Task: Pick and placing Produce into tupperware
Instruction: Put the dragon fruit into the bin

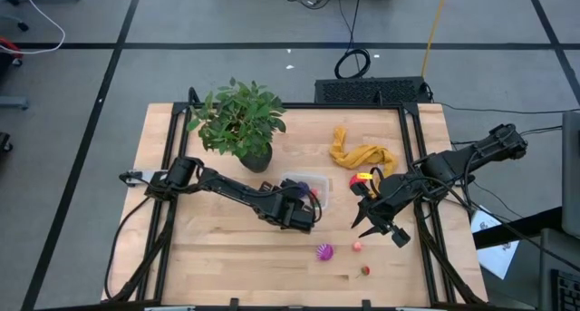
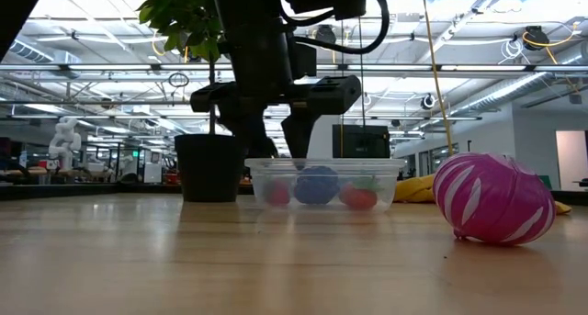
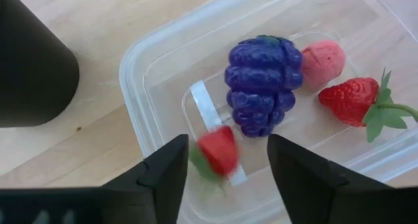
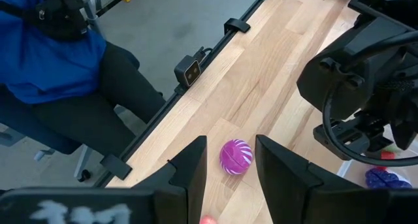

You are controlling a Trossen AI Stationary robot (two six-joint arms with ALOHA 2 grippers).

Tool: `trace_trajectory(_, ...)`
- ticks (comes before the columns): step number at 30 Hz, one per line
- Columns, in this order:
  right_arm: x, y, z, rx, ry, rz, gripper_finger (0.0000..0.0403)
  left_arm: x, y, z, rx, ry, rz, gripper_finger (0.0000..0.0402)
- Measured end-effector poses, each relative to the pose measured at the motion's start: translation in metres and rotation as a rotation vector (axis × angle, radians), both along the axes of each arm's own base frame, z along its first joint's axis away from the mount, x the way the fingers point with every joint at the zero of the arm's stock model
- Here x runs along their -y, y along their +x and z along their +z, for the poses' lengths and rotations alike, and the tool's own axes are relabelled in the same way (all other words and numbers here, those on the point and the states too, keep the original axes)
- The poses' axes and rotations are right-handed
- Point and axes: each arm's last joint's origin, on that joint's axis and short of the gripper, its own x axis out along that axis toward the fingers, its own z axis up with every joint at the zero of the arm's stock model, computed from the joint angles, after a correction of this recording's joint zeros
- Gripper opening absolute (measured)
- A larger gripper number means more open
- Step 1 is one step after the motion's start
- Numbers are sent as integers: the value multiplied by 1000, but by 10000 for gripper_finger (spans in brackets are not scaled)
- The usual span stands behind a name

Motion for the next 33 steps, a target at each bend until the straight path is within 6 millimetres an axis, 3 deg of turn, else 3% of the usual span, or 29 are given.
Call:
trace_trajectory(7, 0, 0, 0, 0, 0, 0, 118, 4, 3, 7, 26, 36, -22, 248)
trace_trajectory(10, 0, 0, 0, 0, 0, 0, 118, 17, 11, 30, 89, 95, -85, 254)
trace_trajectory(15, 0, 0, 0, -4, 3, -4, 118, 57, 14, 82, 185, 156, -251, 251)
trace_trajectory(18, 0, -1, -1, -15, 0, -5, 118, 86, 0, 114, 215, 217, -309, 251)
trace_trajectory(23, -3, -3, -1, -30, 9, 2, 118, 131, -46, 155, 277, 285, -315, 258)
trace_trajectory(27, -11, -6, 0, -32, 27, 21, 118, 161, -86, 166, 335, 305, -298, 258)
trace_trajectory(33, -20, -9, 2, -20, 58, 46, 118, 189, -113, 168, 348, 230, -368, 262)
